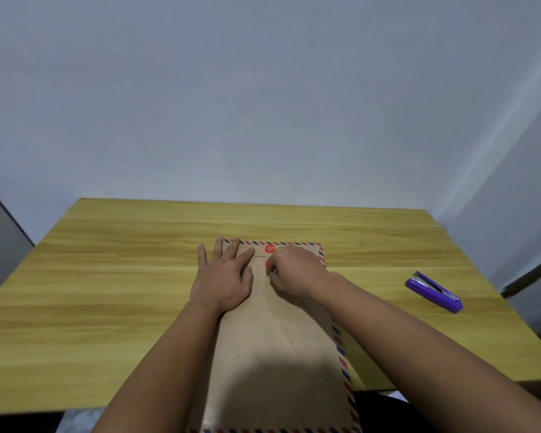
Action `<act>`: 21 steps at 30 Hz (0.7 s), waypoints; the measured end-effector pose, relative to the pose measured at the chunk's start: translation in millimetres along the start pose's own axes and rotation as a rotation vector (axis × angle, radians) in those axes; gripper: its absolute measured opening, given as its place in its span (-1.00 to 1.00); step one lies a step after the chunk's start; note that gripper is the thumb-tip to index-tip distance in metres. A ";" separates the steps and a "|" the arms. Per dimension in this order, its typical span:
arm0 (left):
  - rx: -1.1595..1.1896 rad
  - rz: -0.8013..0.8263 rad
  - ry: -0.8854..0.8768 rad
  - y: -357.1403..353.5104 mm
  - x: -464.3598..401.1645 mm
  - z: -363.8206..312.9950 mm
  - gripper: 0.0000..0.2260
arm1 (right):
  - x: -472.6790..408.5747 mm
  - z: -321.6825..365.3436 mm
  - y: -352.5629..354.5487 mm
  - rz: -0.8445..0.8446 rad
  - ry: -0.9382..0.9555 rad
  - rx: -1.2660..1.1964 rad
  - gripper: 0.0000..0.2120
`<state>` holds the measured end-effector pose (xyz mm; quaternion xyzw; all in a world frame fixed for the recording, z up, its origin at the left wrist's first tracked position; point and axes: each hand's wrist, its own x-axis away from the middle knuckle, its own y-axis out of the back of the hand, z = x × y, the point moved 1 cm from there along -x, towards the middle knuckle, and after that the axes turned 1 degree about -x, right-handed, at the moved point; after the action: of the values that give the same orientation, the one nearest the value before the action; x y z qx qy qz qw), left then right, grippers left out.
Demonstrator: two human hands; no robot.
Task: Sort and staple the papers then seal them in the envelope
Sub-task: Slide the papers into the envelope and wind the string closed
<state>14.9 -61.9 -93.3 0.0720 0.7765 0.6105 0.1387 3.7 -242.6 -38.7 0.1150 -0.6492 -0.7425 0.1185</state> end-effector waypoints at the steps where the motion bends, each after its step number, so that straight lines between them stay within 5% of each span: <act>1: 0.005 0.006 -0.002 0.2 -0.2 0.1 -0.48 | -4.8 1.1 0.6 0.014 0.009 -0.010 -0.79; 14: 0.030 -0.002 -0.011 4.2 0.4 -1.9 -0.42 | -54.4 -16.6 14.4 0.001 0.169 0.112 -0.80; 21: 0.021 -0.010 -0.015 0.5 -0.1 -1.2 -0.41 | -73.6 -27.2 12.0 0.024 -0.136 -0.205 -0.88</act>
<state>14.5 -62.9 -92.5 0.0741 0.7822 0.6009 0.1469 82.4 -245.7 -29.1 0.0441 -0.5776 -0.8097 0.0942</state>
